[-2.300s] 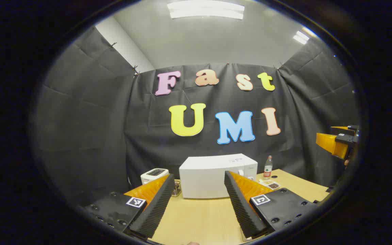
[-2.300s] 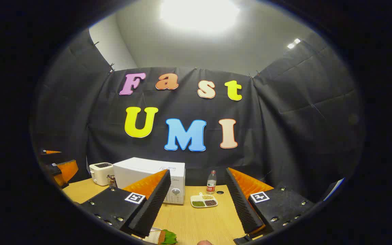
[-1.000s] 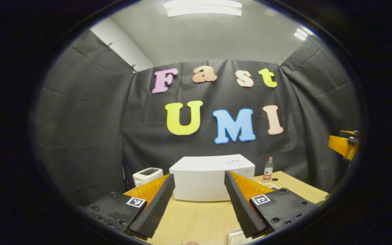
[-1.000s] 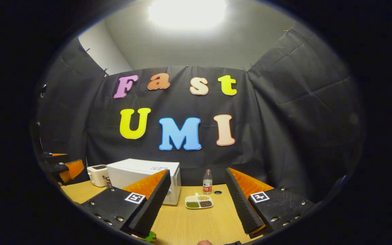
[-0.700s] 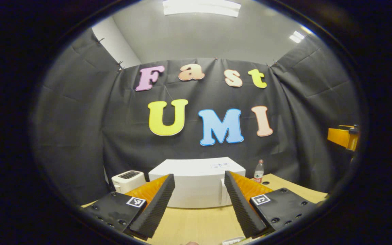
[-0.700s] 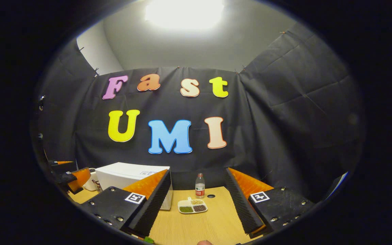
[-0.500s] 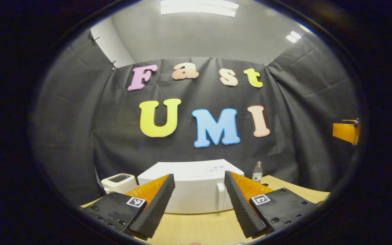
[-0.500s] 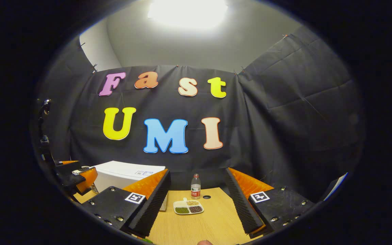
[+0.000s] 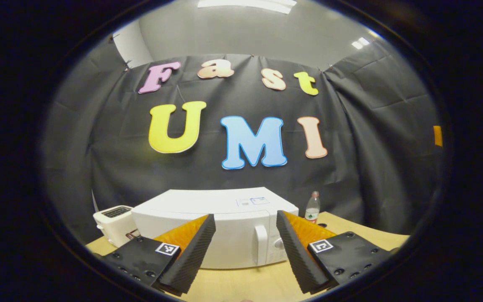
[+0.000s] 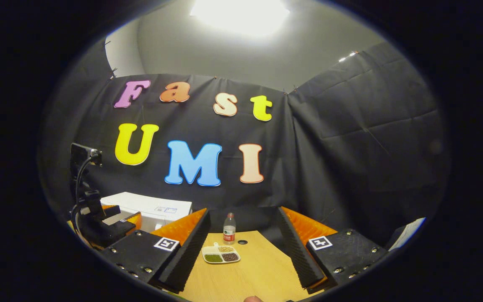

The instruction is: Open the microwave oven with the left hand, put the food in, and close the microwave oven.

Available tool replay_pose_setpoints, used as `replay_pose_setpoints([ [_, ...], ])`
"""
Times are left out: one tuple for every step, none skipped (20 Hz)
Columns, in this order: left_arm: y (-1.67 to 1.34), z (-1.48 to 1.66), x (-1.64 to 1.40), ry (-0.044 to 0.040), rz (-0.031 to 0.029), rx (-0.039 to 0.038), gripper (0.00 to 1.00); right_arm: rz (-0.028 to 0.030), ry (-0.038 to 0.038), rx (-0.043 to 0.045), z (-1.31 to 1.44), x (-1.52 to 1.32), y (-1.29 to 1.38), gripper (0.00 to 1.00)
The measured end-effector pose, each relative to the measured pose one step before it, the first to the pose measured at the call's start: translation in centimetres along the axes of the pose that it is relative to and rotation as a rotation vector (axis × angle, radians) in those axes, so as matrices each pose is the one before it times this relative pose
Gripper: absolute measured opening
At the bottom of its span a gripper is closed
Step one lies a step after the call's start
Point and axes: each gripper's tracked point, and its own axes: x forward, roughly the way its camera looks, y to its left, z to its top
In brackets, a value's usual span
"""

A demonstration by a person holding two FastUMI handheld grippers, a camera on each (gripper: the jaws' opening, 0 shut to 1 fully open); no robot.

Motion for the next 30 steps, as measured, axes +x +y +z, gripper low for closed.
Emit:
replay_pose_setpoints([
  [-0.368, -0.795, 0.824, 0.00925, -0.01037, -0.00064, 0.92, -0.01841, 0.00727, -0.00268, -0.252, -0.058, -0.199, 0.96],
  [-0.330, -0.695, 0.895, 0.01163, -0.00979, 0.00013, 0.96, -0.01833, 0.00867, -0.00153, -0.137, -0.062, -0.185, 0.96],
  [-0.386, -0.943, 1.000, 0.01603, -0.01216, 0.00107, 0.92, -0.01765, 0.00689, 0.00010, -0.201, -0.064, -0.229, 0.96],
  [-0.315, -0.843, 0.811, 0.01690, -0.00971, 0.00074, 0.92, -0.01840, -0.00174, -0.00030, 0.160, -0.118, -0.253, 0.96],
  [-0.137, -0.858, 0.658, 0.01494, -0.00713, -0.00185, 0.96, -0.02033, -0.00214, -0.00357, 0.157, -0.149, -0.317, 0.96],
  [-0.205, -0.890, 0.670, 0.01882, -0.00707, -0.00319, 0.92, -0.01780, -0.00301, -0.00600, 0.192, -0.115, -0.294, 0.96],
  [-0.181, -0.869, 0.739, 0.01787, -0.00627, -0.00606, 0.97, -0.01583, -0.00318, -0.00794, -0.007, -0.103, -0.281, 0.96],
  [-0.101, -0.836, 0.644, 0.01803, -0.00426, -0.00414, 0.96, -0.01641, -0.00205, -0.00881, 0.084, -0.040, -0.261, 0.96],
  [0.045, -0.959, 0.663, 0.01748, 0.00115, 0.00128, 0.97, -0.01396, 0.00250, -0.00632, -0.007, -0.128, -0.203, 0.96],
  [-0.008, -0.770, 0.721, 0.01648, 0.00032, 0.00453, 1.00, -0.01066, 0.00523, -0.00429, -0.022, -0.052, -0.123, 0.96],
  [0.046, -0.692, 0.606, 0.01336, 0.00174, 0.00548, 0.96, -0.00994, 0.00429, -0.00428, -0.138, -0.106, -0.171, 0.96],
  [-0.058, -0.504, 0.579, 0.01405, -0.00296, 0.00402, 0.95, -0.00908, 0.00431, -0.00577, -0.034, -0.072, -0.101, 0.96],
  [-0.098, -0.685, 0.601, 0.01664, -0.00253, 0.00394, 0.94, -0.00783, 0.00437, -0.00563, -0.079, -0.070, -0.199, 0.96],
  [-0.203, -0.560, 0.337, 0.01146, -0.00468, -0.00114, 0.88, -0.00505, 0.00140, -0.00606, -0.013, -0.124, -0.039, 0.96],
  [-0.125, -0.432, 0.331, 0.00991, -0.00055, -0.00075, 0.68, -0.00665, -0.00245, -0.00729, 0.150, -0.091, -0.057, 0.96],
  [-0.052, -0.410, 0.202, 0.00847, -0.00128, -0.00141, 0.69, -0.00680, -0.00241, -0.00518, 0.110, -0.101, -0.098, 0.96],
  [-0.119, -0.197, 0.225, 0.00505, -0.00549, -0.00347, 0.55, -0.00325, -0.00090, -0.00287, 0.070, -0.095, -0.051, 0.96],
  [-0.143, -0.043, 0.119, 0.00260, -0.00570, -0.00051, 0.54, -0.00230, -0.00089, -0.00316, 0.089, -0.120, 0.033, 0.96],
  [0.083, -0.103, 0.164, 0.00175, 0.00348, 0.00578, 0.54, -0.00396, -0.00018, -0.00437, -0.078, -0.201, -0.156, 0.96],
  [-0.105, 0.191, 0.013, 0.00152, -0.00151, 0.00396, 0.55, -0.00268, 0.00332, -0.00383, -0.150, -0.069, -0.039, 0.96],
  [-0.134, -0.371, 0.265, 0.00284, -0.00048, 0.00270, 0.47, -0.00044, 0.00706, -0.00193, -0.266, -0.107, -0.020, 0.96],
  [-0.309, -0.221, 0.313, 0.00387, -0.00168, 0.00015, 0.42, 0.00074, 0.00700, 0.00036, -0.113, -0.117, 0.038, 0.96],
  [0.073, 0.174, -0.212, -0.00044, 0.00034, 0.00797, 0.36, 0.00088, 0.00363, 0.00046, -0.095, -0.080, -0.038, 0.96],
  [-0.015, -0.014, 0.016, 0.00274, -0.00236, -0.00003, 0.34, 0.00025, 0.00071, -0.00196, 0.096, -0.097, -0.021, 0.96],
  [0.068, 0.008, -0.140, -0.00220, -0.00557, -0.00223, 0.31, -0.00027, -0.00283, -0.00270, 0.021, -0.028, -0.112, 0.96],
  [0.025, 0.043, -0.236, 0.00305, -0.00617, -0.00036, 0.37, 0.00033, -0.00325, -0.00273, 0.141, -0.105, -0.039, 0.96],
  [-0.135, -0.129, 0.172, 0.00134, 0.00190, 0.00926, 0.26, 0.00396, -0.00076, -0.00206, 0.002, -0.187, 0.018, 0.96],
  [-0.087, 0.111, 0.016, -0.00203, 0.00330, 0.01056, 0.26, 0.00403, -0.00123, -0.00171, 0.079, -0.051, 0.060, 0.96],
  [0.048, -0.062, -0.064, 0.00325, 0.00374, 0.00983, 0.19, 0.00327, -0.00073, -0.00092, 0.024, 0.006, 0.004, 0.96],
  [0.080, 0.031, -0.117, -0.00035, 0.00384, -0.00541, 0.22, 0.00535, 0.00132, -0.00042, -0.018, -0.040, 0.109, 0.96],
])
